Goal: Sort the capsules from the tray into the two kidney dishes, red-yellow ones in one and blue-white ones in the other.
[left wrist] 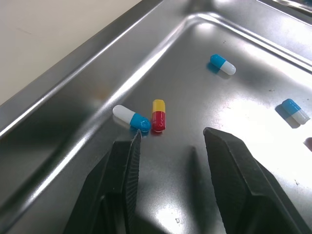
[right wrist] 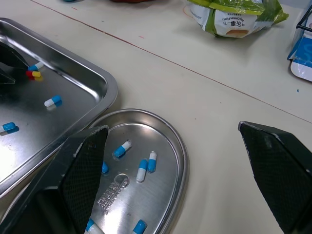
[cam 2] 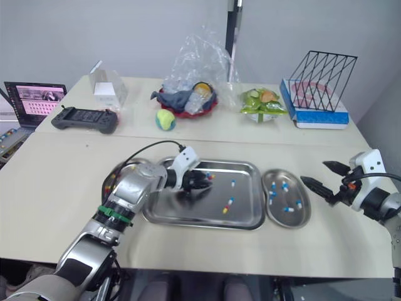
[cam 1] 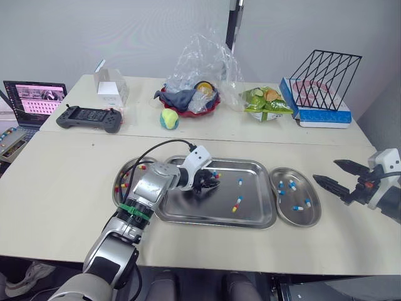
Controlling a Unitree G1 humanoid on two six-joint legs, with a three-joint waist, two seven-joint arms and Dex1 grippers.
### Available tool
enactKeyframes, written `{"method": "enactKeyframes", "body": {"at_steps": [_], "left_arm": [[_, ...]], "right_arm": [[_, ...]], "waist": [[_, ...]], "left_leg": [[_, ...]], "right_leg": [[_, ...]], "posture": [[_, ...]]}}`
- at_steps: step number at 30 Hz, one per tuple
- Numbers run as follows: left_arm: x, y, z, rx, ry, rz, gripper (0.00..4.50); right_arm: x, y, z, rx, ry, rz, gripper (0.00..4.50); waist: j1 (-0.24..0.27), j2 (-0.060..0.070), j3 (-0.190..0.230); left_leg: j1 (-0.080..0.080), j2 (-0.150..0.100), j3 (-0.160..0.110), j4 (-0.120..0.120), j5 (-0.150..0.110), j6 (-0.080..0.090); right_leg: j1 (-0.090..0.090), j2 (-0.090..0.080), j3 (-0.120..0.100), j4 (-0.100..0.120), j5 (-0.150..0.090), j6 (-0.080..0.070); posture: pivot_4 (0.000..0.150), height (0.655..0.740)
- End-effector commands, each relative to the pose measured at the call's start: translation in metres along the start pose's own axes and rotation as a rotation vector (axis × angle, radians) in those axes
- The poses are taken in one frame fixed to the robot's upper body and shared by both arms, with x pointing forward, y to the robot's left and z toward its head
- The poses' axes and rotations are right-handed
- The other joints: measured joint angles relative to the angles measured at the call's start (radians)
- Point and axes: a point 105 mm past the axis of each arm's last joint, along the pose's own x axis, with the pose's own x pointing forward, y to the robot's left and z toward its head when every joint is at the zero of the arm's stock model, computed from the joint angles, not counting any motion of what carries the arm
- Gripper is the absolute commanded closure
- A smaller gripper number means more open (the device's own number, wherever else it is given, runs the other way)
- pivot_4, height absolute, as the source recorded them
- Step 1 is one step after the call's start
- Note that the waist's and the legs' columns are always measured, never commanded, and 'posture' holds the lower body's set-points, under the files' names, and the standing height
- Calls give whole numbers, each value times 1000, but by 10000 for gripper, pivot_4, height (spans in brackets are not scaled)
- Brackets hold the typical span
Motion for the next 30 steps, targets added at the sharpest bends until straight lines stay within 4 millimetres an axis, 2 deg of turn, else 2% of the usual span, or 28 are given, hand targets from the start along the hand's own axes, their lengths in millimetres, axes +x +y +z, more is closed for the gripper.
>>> {"method": "enactKeyframes", "body": {"at_steps": [1,17,18,23,30], "left_arm": [[4,-1,13,38,-25,-1,23421],[23,-5,18,84,-17,8,23421],[24,-5,17,91,-12,10,28759],[24,-5,14,103,1,13,44538],[17,-4,19,111,-11,9,44844]], "right_arm": [[-4,-3,13,-37,-41,-17,0],[-5,-3,13,-34,-44,-26,0],[-5,-3,13,-34,-44,-27,0],[-6,-3,12,-33,-44,-30,0],[-5,-3,12,-32,-46,-27,0]], "waist": [[0,0,0],[1,0,0],[1,0,0],[1,0,0],[-1,0,0]], "left_leg": [[0,0,0,0,0,0],[0,-1,0,0,0,0],[0,-1,0,0,0,0],[0,-1,0,0,0,0],[0,0,0,0,0,0]], "right_leg": [[0,0,0,0,0,0],[0,0,0,0,0,0],[0,0,0,0,0,0],[0,0,0,0,0,0],[0,0,0,0,0,0]], "posture": [[1500,7334],[1500,7334],[1500,7334],[1500,7334],[1500,7334]]}}
